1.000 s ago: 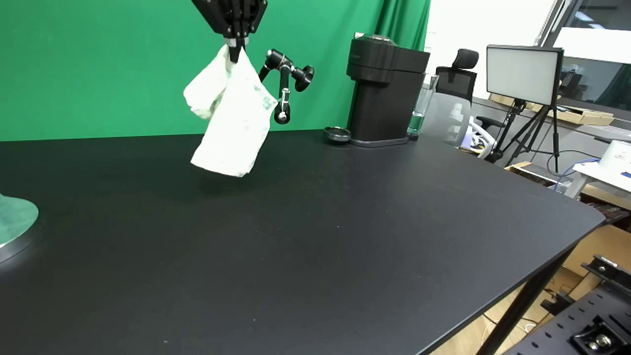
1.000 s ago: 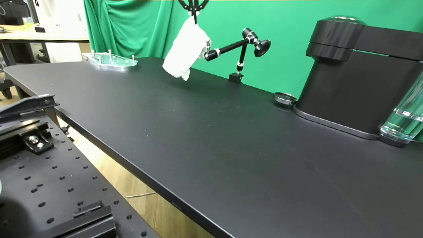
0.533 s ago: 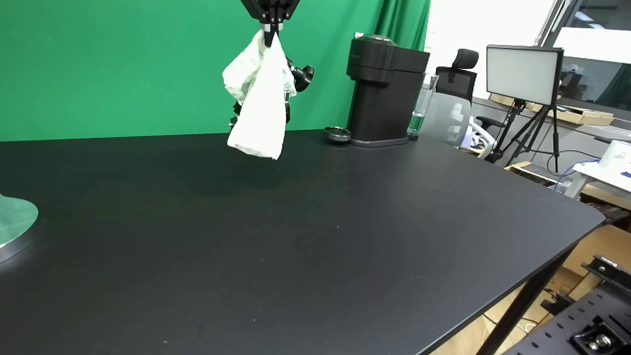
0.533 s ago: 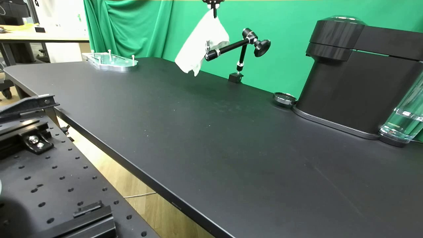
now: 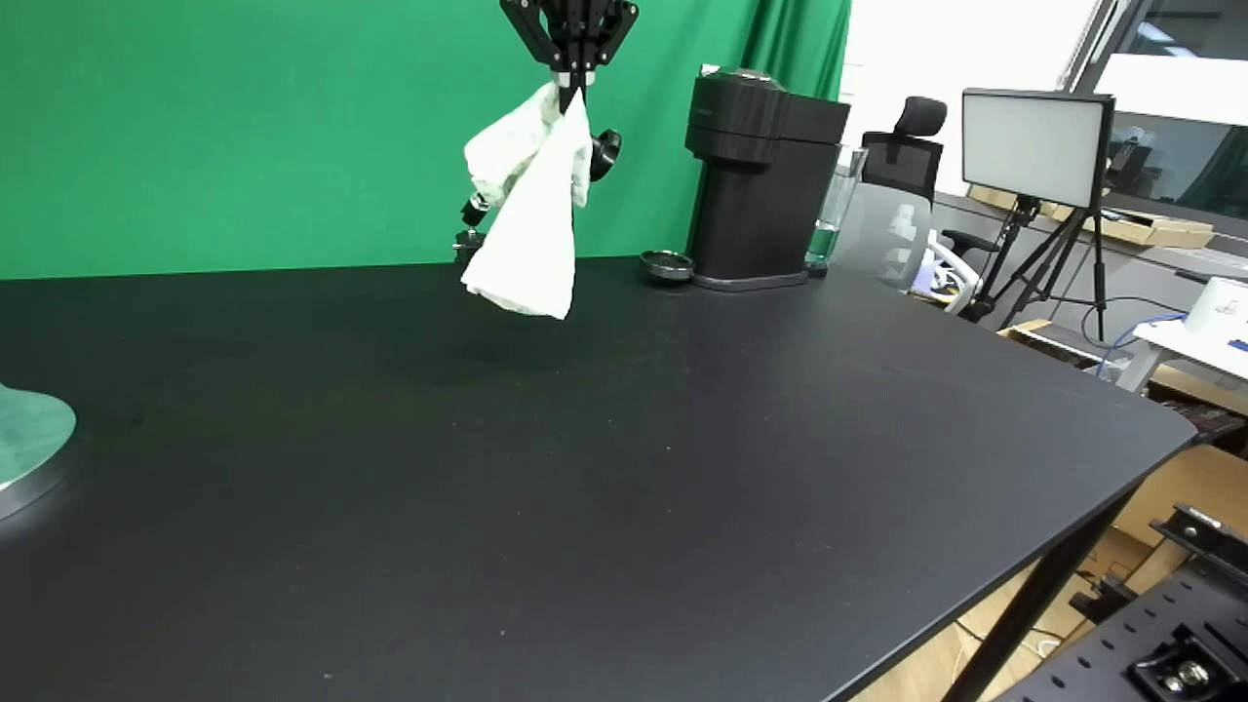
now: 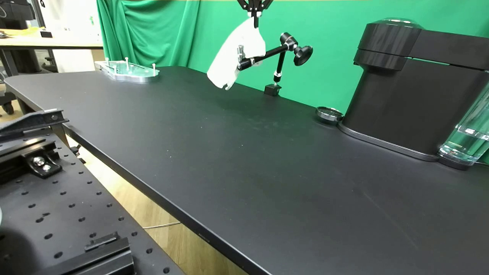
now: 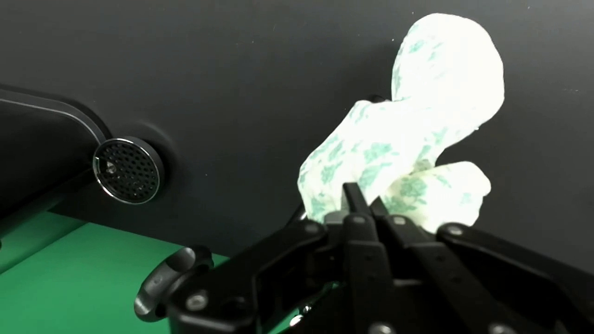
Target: Hang the cloth on the black stand
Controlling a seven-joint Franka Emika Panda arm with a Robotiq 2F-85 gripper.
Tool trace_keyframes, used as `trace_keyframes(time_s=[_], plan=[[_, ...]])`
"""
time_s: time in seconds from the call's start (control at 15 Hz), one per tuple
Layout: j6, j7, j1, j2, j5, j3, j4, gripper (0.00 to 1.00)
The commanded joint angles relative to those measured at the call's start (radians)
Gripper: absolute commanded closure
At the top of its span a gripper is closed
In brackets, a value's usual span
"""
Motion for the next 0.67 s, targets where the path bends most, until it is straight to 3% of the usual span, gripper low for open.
trace_keyframes(time_s=[0.0, 0.6], plan=[[0.012, 0.046, -0.015, -0.029, 0.031, -0.007, -0.05, 1.0], [0.065, 0.048, -0.046, -0.049, 0.119, -0.014, -0.159, 1.0]])
